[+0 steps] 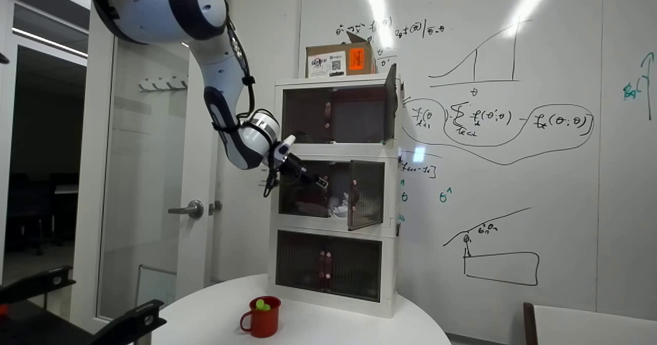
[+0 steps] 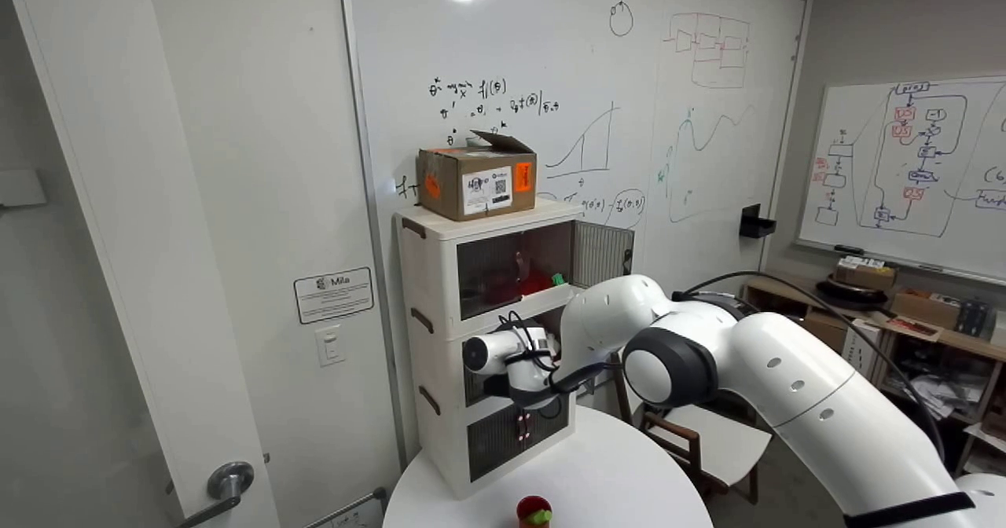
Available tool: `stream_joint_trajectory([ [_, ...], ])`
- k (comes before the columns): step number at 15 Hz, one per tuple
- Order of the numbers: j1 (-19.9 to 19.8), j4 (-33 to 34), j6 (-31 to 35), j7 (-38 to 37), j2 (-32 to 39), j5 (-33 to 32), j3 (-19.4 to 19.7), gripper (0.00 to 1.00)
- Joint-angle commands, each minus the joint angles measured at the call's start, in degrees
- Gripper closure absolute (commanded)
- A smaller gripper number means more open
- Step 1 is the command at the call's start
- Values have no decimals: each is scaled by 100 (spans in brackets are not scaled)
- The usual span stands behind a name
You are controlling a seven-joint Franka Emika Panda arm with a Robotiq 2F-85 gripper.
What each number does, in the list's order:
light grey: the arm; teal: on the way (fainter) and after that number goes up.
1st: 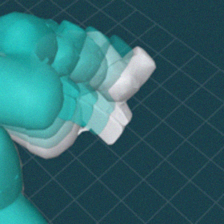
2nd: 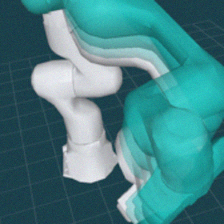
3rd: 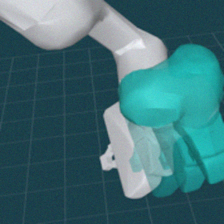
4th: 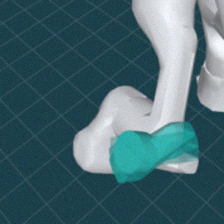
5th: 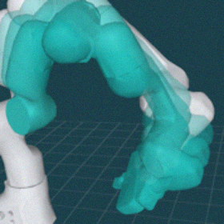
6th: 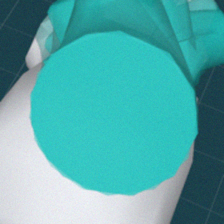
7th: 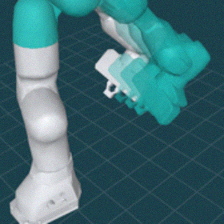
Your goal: Open the cabinet
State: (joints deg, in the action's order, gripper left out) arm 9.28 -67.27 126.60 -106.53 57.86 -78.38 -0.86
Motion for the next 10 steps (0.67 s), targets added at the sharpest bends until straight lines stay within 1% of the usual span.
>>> stream_joint_trajectory([
  [1,50,548,-11,292,369,224,155,0],
  [7,105,826,0,408,599,272,252,0],
  [8,115,849,0,416,613,269,265,5],
  [9,122,857,10,431,618,262,276,27],
  [10,131,853,9,427,615,258,289,29],
])
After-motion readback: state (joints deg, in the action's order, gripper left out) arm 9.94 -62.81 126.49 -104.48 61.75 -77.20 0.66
